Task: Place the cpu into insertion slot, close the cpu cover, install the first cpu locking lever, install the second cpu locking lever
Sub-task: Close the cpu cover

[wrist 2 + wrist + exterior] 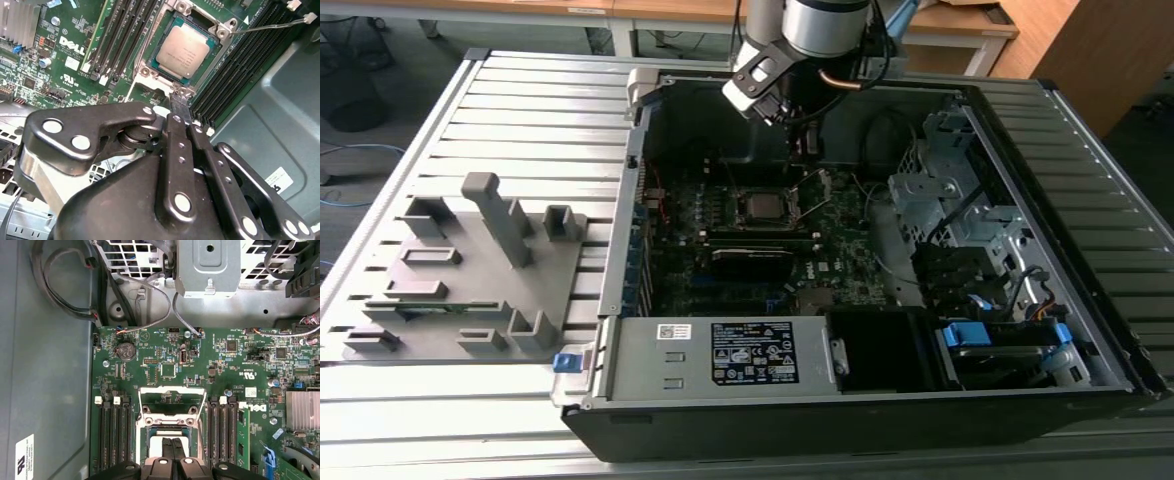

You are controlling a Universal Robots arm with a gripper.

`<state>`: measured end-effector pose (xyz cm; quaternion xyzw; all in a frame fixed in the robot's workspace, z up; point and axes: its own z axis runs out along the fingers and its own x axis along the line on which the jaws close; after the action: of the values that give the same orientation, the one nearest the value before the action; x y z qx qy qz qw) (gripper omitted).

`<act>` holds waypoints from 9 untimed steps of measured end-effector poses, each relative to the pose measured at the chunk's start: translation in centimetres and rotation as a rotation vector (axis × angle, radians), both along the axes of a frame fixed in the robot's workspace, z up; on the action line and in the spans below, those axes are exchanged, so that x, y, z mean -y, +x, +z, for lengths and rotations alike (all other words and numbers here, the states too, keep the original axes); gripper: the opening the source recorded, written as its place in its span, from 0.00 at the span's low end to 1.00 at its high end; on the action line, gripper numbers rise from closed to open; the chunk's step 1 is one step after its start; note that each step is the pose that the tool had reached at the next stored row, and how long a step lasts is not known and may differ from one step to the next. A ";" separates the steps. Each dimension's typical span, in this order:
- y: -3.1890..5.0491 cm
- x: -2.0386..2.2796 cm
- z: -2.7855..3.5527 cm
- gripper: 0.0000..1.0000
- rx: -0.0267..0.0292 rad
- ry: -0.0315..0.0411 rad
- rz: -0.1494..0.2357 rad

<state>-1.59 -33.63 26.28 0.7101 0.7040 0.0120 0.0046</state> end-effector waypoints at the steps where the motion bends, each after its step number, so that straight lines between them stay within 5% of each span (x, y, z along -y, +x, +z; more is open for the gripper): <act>1: 0.00 0.00 0.00 0.11 0.0000 0.0001 0.000; 9: 0.91 0.00 0.00 0.11 -0.0001 -0.0001 0.000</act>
<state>-0.68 -33.64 26.27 0.7101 0.7040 0.0119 0.0046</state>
